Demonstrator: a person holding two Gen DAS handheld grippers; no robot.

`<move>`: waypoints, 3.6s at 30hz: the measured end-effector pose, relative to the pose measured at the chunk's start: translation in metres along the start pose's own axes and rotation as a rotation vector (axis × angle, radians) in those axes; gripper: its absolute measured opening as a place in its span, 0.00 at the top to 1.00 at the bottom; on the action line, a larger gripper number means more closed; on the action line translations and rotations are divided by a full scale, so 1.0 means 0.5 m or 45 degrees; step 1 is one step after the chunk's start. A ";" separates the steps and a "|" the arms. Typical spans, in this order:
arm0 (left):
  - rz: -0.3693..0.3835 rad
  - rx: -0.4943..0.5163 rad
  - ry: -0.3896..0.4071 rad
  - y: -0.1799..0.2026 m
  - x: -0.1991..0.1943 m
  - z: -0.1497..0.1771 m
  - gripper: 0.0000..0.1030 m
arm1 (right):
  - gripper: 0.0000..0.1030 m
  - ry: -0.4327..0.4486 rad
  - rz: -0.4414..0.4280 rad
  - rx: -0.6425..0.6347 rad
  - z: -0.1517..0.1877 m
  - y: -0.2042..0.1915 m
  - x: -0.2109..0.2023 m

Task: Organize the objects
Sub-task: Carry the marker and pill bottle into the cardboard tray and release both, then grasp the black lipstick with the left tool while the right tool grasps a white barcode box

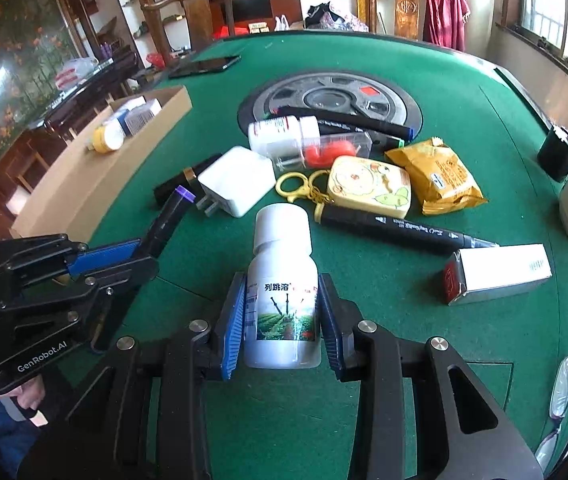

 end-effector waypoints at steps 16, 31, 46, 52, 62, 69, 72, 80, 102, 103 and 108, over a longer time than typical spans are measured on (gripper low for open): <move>0.071 -0.043 0.090 -0.017 -0.054 -0.003 0.87 | 0.67 0.058 -0.059 0.016 -0.008 -0.030 -0.022; 0.088 -0.174 0.273 -0.125 -0.202 0.014 0.87 | 0.67 0.122 -0.163 -0.075 -0.063 -0.141 -0.066; -0.026 -0.446 0.293 -0.391 -0.244 0.041 0.87 | 0.67 0.009 -0.322 -0.227 -0.141 -0.394 0.030; -0.079 -0.523 0.220 -0.479 -0.215 0.045 0.87 | 0.67 -0.096 -0.349 -0.231 -0.159 -0.475 0.125; -0.134 -0.577 0.092 -0.560 -0.151 0.038 0.87 | 0.66 -0.213 -0.353 -0.184 -0.216 -0.548 0.235; -0.144 -0.583 0.051 -0.578 -0.122 0.025 0.87 | 0.66 -0.240 -0.337 -0.114 -0.247 -0.555 0.277; -0.125 -0.598 0.060 -0.586 -0.126 0.023 0.87 | 0.66 -0.226 -0.330 -0.089 -0.262 -0.554 0.285; -0.055 -0.642 0.055 -0.594 -0.132 0.026 0.86 | 0.66 -0.224 -0.327 -0.039 -0.294 -0.551 0.297; 0.016 -0.464 0.139 -0.434 -0.207 -0.003 0.86 | 0.65 -0.040 -0.663 0.062 -0.257 -0.456 0.150; 0.021 -0.436 0.127 -0.412 -0.199 -0.009 0.86 | 0.65 -0.023 -0.665 0.067 -0.249 -0.436 0.136; 0.053 -0.287 0.057 -0.296 -0.150 -0.040 0.86 | 0.54 0.061 -0.633 0.112 -0.209 -0.312 0.076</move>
Point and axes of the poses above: each gripper's, at about its wrist camera, not at the fingertips, and x roughly the way its jaws point, y to its right, z to its underside, the point moved 5 cm from there along x, roughly the way its jaws point, and after that the axes turned 9 degrees about -y, right-handed, at the moved point
